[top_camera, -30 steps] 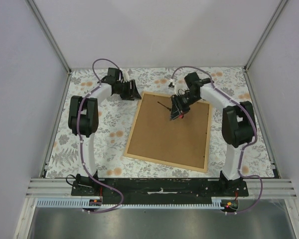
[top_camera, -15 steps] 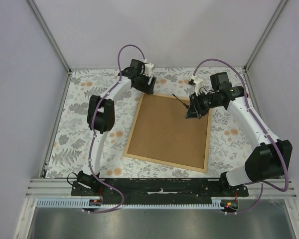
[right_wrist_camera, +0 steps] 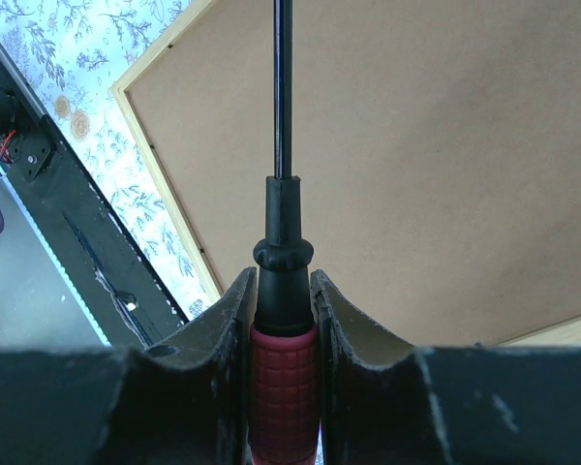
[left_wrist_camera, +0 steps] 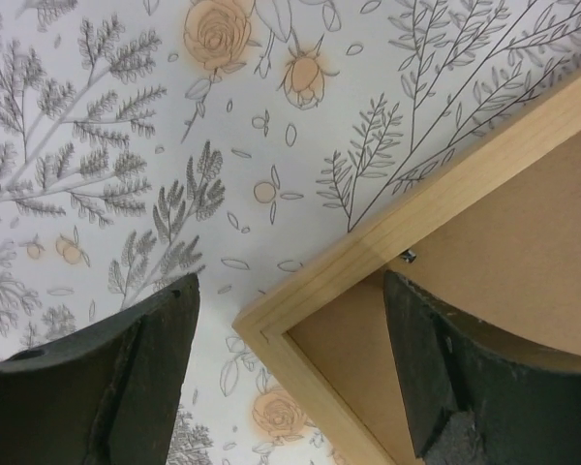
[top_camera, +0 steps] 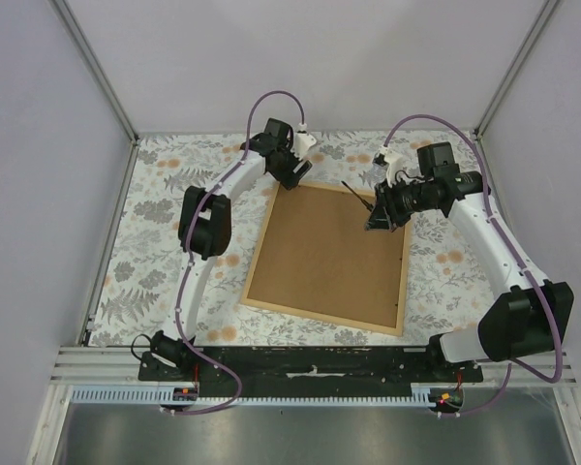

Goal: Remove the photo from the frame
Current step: Adjust the photo frame at the center of the board.

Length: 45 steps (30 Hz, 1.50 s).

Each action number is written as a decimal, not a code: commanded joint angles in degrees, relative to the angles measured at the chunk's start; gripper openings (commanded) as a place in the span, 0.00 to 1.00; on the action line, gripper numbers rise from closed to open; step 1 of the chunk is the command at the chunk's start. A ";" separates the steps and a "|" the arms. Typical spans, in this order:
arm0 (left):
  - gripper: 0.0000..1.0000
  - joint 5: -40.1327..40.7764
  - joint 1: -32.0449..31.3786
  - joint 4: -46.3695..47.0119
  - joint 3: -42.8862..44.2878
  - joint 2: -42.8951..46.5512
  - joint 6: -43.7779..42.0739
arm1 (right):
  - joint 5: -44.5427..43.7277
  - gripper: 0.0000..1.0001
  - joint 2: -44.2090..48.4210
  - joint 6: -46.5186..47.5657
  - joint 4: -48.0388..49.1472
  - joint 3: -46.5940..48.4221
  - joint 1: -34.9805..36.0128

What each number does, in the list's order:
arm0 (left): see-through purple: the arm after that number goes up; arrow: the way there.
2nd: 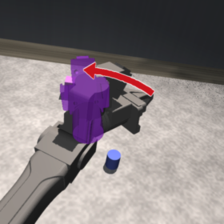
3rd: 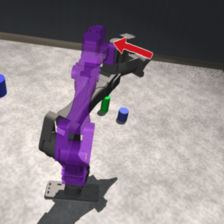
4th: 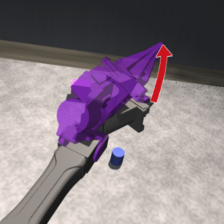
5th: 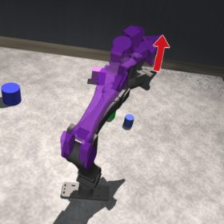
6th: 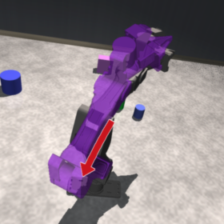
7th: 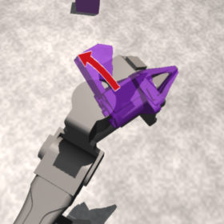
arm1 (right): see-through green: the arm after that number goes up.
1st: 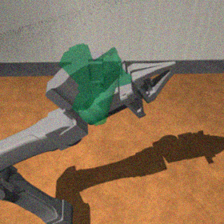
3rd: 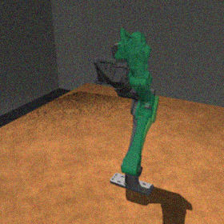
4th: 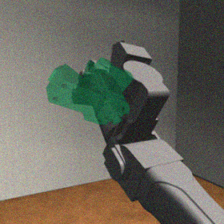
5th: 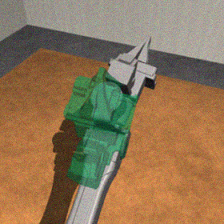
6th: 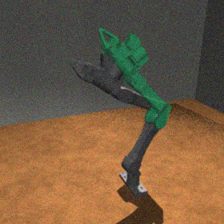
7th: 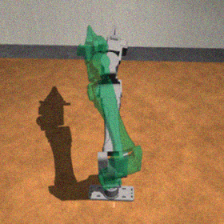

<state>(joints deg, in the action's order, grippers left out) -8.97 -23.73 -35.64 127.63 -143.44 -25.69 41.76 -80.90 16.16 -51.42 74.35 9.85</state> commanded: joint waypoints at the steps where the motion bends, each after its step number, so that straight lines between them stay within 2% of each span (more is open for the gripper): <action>1: 0.82 -0.95 0.17 -2.06 1.83 -1.67 -11.30 | 1.84 0.00 1.89 1.15 1.85 -0.34 -0.35; 6: 0.81 -3.15 0.17 -4.87 2.36 -2.90 -16.66 | 2.27 0.00 1.63 1.15 1.94 -0.69 -0.62; 8: 0.77 -3.86 0.35 -6.80 2.88 -3.95 -18.16 | 2.36 0.00 1.45 1.15 2.02 -0.69 -0.53; 12: 0.54 -3.33 0.61 -13.38 5.60 -7.20 -18.52 | 2.98 0.00 1.01 0.89 2.20 -1.04 -0.71; 14: 0.36 -2.89 1.40 -17.25 7.27 -8.96 -17.99 | 3.42 0.00 0.92 0.89 2.11 -0.96 -0.79; 15: 0.33 -2.98 1.92 -19.53 7.97 -9.66 -17.90 | 3.51 0.00 0.84 0.89 2.20 -1.04 -0.79; 20: 0.33 -5.61 6.05 -26.40 7.89 -9.67 -15.53 | 3.94 0.00 1.45 0.97 2.20 -1.13 -0.79; 23: 0.31 -4.92 9.21 -27.73 6.41 -8.53 -11.15 | 4.21 0.00 1.45 0.89 2.29 -1.22 -0.88; 29: 0.27 -0.70 15.19 -25.45 -3.77 -1.25 5.71 | 4.56 0.00 -0.22 -0.43 3.25 -1.48 -1.14; 34: 0.29 1.67 16.26 -17.38 -24.40 12.37 14.87 | 4.82 0.00 -1.80 -3.24 5.62 -2.54 -2.64; 41: 0.30 -3.49 16.17 -13.67 -42.54 25.48 24.63 | 5.71 0.00 -4.26 -5.35 7.21 -3.24 -4.66; 45: 0.36 -7.71 15.20 -11.03 -49.58 30.58 25.08 | 5.35 0.00 -5.31 -4.91 7.03 -3.33 -4.84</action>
<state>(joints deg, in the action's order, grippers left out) -11.75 -6.90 -45.54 84.25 -115.22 -6.87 45.67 -85.65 11.57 -46.48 70.81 5.13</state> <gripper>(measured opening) 0.339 0.327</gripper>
